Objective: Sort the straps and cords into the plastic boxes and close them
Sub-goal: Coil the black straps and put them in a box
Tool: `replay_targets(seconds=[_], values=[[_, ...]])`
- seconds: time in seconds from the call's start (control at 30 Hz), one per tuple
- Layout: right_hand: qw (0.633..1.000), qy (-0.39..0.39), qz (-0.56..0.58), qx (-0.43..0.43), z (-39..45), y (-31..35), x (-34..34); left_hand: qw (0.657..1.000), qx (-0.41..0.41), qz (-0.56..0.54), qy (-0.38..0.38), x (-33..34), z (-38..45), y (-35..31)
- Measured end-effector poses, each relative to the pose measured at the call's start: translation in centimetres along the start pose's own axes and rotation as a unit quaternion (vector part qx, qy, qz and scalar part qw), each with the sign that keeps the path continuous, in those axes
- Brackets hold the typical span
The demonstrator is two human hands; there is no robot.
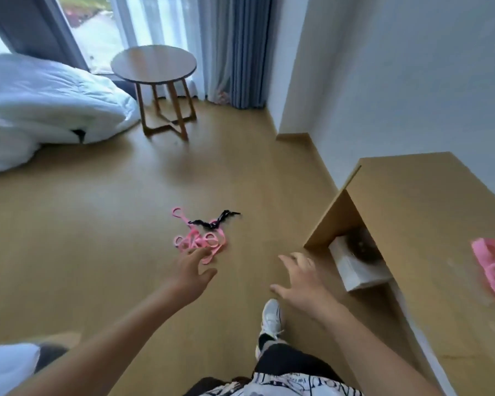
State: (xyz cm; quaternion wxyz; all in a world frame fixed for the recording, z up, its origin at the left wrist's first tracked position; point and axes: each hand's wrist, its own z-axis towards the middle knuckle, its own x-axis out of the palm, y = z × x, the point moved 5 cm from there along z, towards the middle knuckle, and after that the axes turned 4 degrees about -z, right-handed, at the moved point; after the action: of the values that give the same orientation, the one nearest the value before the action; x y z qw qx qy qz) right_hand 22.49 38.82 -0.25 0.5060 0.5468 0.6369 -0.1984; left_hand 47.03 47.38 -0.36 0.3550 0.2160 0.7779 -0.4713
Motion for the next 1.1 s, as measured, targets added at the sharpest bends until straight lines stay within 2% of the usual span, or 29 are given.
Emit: replay_targets(seconds=[0.13,0.27,0.47,0.63,0.83,1.1], values=[[0.998,0.046,0.001,-0.046,7.9,3.8,1.0,0.995,-0.092,-0.014,-0.030,-2.0,2.7,5.8],[0.992,0.100,0.009,-0.080,17.1,6.2,1.5,0.984,-0.172,-0.024,-0.029,-2.4,7.5,9.5],[0.980,0.192,0.016,-0.050,31.1,5.6,1.4,0.958,-0.284,-0.046,0.002,-2.9,16.9,10.8],[0.965,0.260,-0.001,-0.043,41.1,4.8,3.8,0.945,-0.321,-0.046,0.033,-1.6,26.6,12.1],[0.950,0.305,-0.040,-0.060,51.7,6.3,10.4,0.928,-0.362,-0.072,0.050,1.8,36.4,16.0],[0.939,0.333,-0.057,-0.060,64.7,6.8,26.1,0.911,-0.389,-0.112,0.078,10.9,44.7,26.6]])
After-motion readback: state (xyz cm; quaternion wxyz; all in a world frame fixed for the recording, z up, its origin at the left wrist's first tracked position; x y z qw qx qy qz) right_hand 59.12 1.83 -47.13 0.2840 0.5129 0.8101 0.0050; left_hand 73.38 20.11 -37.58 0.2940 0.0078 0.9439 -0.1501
